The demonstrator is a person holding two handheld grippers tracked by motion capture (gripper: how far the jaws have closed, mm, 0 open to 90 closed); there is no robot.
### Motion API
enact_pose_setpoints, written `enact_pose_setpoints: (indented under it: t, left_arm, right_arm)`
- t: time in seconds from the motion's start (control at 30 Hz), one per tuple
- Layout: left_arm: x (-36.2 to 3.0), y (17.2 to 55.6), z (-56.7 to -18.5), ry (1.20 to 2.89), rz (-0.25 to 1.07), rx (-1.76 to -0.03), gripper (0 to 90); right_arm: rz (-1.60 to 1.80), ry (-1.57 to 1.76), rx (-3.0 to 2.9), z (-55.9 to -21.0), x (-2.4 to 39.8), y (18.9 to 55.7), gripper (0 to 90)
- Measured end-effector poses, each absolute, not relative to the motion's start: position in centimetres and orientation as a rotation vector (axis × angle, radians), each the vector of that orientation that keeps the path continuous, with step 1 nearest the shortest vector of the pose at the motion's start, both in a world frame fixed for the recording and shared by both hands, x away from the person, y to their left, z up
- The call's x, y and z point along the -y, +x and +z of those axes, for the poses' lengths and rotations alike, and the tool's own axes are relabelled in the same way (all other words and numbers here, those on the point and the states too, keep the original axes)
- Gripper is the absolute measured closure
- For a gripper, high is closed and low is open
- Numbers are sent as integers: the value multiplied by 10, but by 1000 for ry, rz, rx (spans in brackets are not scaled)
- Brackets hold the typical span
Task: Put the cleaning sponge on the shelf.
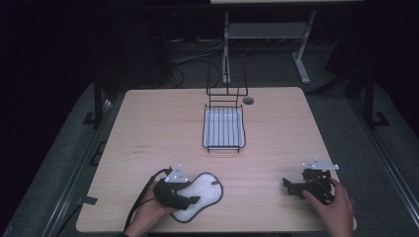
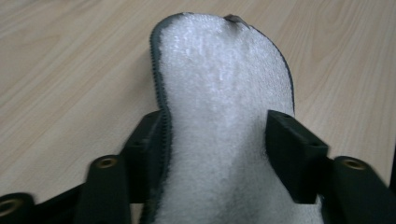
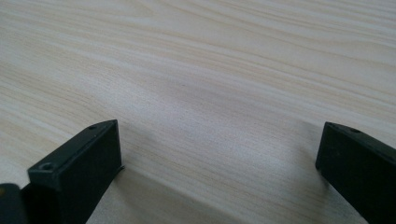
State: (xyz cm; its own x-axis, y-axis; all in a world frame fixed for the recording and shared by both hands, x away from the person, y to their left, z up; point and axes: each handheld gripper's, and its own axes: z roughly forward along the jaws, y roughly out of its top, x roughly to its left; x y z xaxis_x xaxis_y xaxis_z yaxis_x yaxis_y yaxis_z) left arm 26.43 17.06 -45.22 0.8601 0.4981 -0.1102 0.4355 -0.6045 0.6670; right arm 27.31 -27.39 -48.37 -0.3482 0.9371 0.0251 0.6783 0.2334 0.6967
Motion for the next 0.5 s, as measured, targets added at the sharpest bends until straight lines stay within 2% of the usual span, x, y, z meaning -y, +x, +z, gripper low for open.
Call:
enact_pose_setpoints:
  t: [0.07, 0.1, 0.5]
  left_arm:
    - [-176, 266, -450, 2256, 82, -687, 533]
    - [-178, 267, -449, 2244, 71, -693, 566]
    - [-188, 272, -441, 2165, -37, -698, 749]
  right_arm:
    - [880, 1485, -2113, -484, 274, 273, 0]
    - [880, 1485, -2113, -484, 274, 273, 0]
    - [879, 1485, -2113, -484, 274, 273, 0]
